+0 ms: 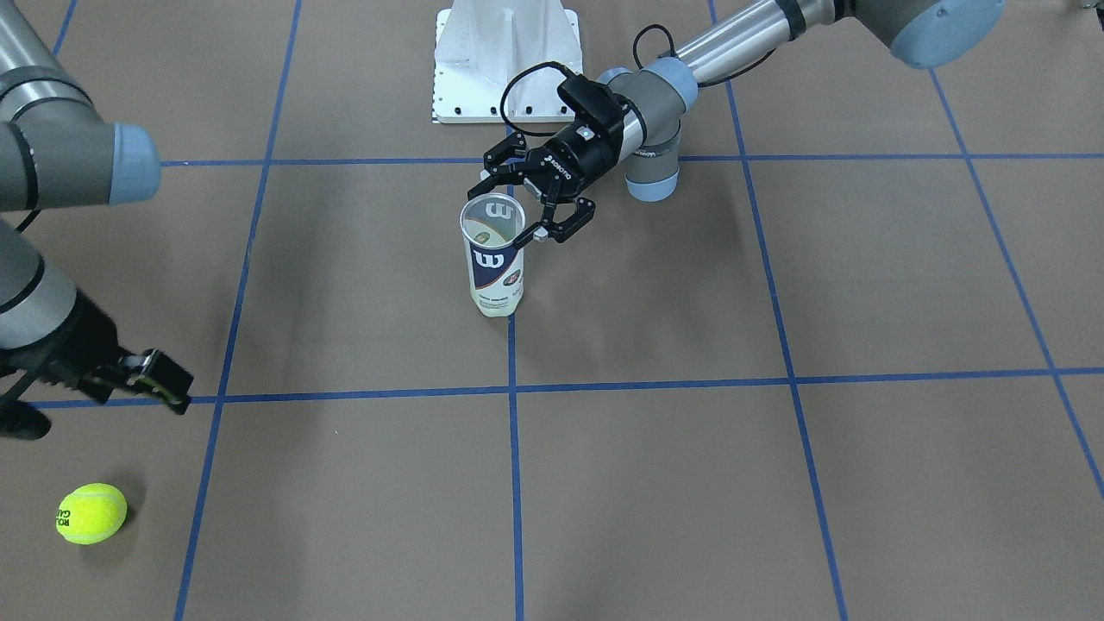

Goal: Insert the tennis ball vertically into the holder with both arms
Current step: 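Move the right gripper to the farther tennis ball and grasp it, then carry the second ball with the right gripper above the tube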

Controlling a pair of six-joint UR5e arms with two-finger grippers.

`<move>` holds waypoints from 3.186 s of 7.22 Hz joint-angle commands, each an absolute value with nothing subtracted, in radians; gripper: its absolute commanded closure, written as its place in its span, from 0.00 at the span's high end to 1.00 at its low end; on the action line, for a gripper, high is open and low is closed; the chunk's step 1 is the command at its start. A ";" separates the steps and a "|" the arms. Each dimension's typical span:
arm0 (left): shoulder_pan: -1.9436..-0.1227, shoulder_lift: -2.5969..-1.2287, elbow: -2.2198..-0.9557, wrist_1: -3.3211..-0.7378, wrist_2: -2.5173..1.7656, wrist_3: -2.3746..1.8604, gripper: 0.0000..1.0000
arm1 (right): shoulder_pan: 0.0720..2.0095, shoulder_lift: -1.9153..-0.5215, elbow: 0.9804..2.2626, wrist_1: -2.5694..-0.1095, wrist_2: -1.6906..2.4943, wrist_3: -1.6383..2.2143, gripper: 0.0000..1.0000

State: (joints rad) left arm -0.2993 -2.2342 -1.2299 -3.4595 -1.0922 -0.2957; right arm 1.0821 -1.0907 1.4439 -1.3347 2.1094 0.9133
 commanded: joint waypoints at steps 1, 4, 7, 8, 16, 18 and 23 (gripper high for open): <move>-0.299 -2.230 -1.230 -3.462 -1.092 -0.296 0.86 | 1.100 -1.042 1.159 -1.115 1.993 0.914 0.99; -0.299 -2.230 -1.230 -3.462 -1.092 -0.296 0.86 | 1.063 -0.986 0.998 -0.960 1.885 1.000 0.99; -0.301 -2.229 -1.230 -3.462 -1.092 -0.295 0.86 | 1.025 -1.003 0.989 -0.945 1.855 1.042 0.99; -0.299 -2.230 -1.230 -3.462 -1.092 -0.295 0.86 | 1.025 -1.002 0.992 -0.948 1.855 1.043 0.82; -0.299 -2.230 -1.230 -3.461 -1.092 -0.295 0.86 | 0.841 -0.936 1.907 -1.746 2.126 1.516 0.00; -0.299 -2.230 -1.229 -3.461 -1.092 -0.295 0.86 | 0.729 -0.843 1.893 -1.743 2.120 1.612 0.00; -0.299 -2.230 -1.229 -3.461 -1.091 -0.295 0.86 | 0.666 -0.761 1.832 -1.732 2.091 1.623 0.00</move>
